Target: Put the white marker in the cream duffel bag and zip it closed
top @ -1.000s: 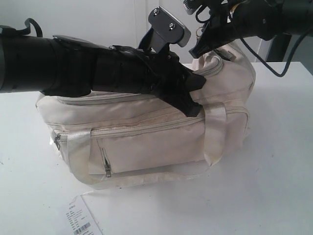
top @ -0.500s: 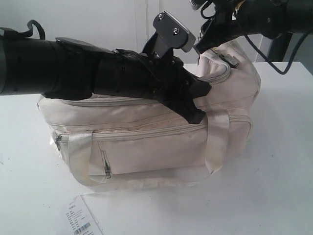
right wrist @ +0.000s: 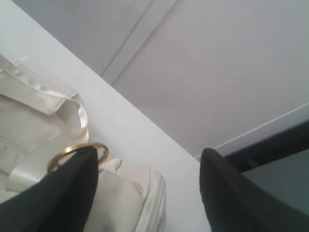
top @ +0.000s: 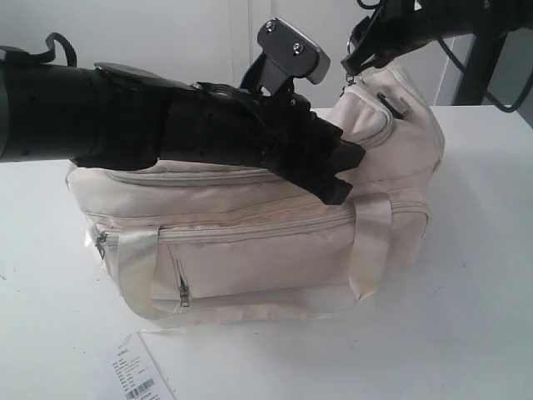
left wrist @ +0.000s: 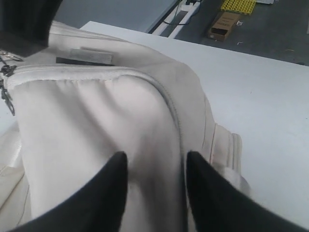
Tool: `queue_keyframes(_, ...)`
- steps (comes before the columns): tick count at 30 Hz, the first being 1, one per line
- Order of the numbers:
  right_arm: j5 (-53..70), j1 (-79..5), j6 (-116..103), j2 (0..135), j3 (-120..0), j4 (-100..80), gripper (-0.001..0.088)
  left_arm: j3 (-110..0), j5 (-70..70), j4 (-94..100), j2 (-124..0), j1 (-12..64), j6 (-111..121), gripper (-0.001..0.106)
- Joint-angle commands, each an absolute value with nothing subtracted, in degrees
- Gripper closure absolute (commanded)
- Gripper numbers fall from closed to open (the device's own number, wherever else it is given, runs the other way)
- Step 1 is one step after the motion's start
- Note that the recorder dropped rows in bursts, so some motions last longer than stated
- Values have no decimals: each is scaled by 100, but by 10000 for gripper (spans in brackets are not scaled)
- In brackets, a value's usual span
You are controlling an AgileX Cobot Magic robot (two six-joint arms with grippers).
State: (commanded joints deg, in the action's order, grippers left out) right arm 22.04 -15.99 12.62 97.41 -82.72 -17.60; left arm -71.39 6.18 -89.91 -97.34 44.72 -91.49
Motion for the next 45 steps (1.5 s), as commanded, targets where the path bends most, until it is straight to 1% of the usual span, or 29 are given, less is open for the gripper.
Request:
queue_keyframes(2,2697,-1599,1262,9741,-8272,-1760,288,-7139,560,-8991,-9734,4472,-9030,376)
queue_keyframes(3,2934,-1599,1262,9741,-8272,-1760,288,-7139,560,-8991,-9734,4472,-8981,365)
queue_keyframes(8,3796,-1599,1486,9727,-8272,-1348,288,-7139,560,-8991,-9734,4472,-8765,366)
queue_keyframes(16,3914,-1599,1521,9480,-8277,-995,288,-7139,586,-8991,-9734,4472,-8107,366)
queue_keyframes(22,3890,-1599,1127,9279,-8285,-1007,288,-7139,556,-8991,-9679,4472,-7766,366)
queue_keyframes(28,4214,-1590,1003,9267,-8285,-1007,289,-7139,354,-8991,-9387,4472,-7670,366)
queue_keyframes(35,4764,-1479,735,9254,-8285,-943,360,-7139,-53,-8801,-8957,4472,-7839,376)
queue_keyframes(37,4915,-1479,735,9194,-8285,-943,396,-7139,-223,-8542,-8839,4472,-8449,482)
queue_keyframes(39,4930,-1399,735,9032,-8285,-955,469,-7139,-818,-8518,-8615,4472,-9050,735)
queue_keyframes(40,4930,-1337,735,8977,-8285,-955,525,-7139,-1110,-8560,-8529,4472,-9277,880)
queue_keyframes(41,4975,-1241,746,8898,-8285,-955,599,-7139,-1476,-8679,-8459,4472,-9568,1002)
queue_keyframes(42,5087,-1142,783,8866,-8285,-943,684,-7139,-1756,-8879,-8392,4472,-10028,1052)
queue_keyframes(44,5478,-991,1101,8855,-8285,-849,840,-7139,-2466,-9415,-8380,4472,-11471,1053)
queue_keyframes(45,5561,-927,1200,8855,-8272,-748,868,-7139,-2887,-9679,-8380,4472,-12133,1053)
